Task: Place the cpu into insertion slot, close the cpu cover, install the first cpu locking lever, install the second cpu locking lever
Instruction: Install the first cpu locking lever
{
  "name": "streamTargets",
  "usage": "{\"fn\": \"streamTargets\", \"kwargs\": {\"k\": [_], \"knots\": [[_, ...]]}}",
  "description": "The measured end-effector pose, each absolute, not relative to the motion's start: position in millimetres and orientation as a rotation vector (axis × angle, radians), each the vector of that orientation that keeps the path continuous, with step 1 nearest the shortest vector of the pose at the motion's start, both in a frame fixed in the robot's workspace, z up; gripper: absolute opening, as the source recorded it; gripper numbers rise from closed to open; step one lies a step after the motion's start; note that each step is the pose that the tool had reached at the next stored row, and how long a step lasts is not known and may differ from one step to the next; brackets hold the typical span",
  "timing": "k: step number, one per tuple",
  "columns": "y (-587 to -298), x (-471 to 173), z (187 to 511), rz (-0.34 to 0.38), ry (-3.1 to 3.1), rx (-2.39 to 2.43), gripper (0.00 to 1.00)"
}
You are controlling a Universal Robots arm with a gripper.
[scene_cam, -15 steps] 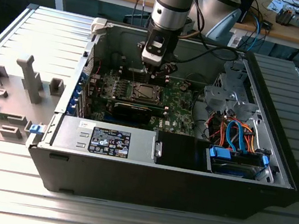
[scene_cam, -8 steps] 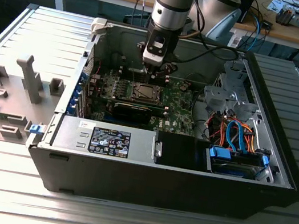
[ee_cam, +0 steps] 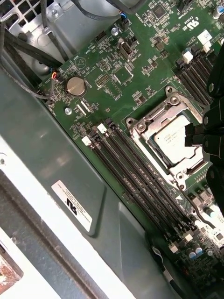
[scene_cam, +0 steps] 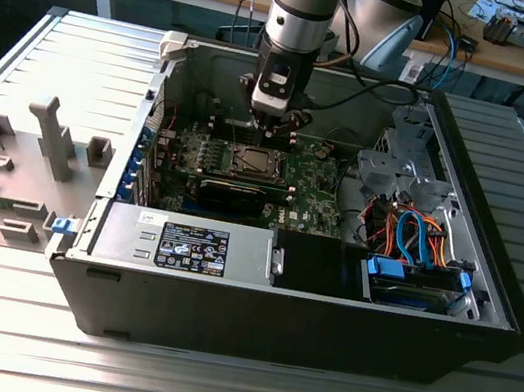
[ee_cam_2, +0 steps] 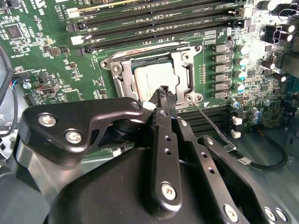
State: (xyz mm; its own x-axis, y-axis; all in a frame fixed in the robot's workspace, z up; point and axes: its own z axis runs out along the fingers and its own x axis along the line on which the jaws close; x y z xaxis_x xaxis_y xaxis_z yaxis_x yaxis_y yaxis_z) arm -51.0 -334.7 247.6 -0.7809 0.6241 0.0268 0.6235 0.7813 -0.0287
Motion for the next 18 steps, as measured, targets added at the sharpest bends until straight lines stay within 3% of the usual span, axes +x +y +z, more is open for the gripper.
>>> {"fn": "streamTargets", "kwargs": {"k": [18], "knots": [[-334.7, -51.0, 247.7, 0.029, -2.945, -0.991, 0.11]]}}
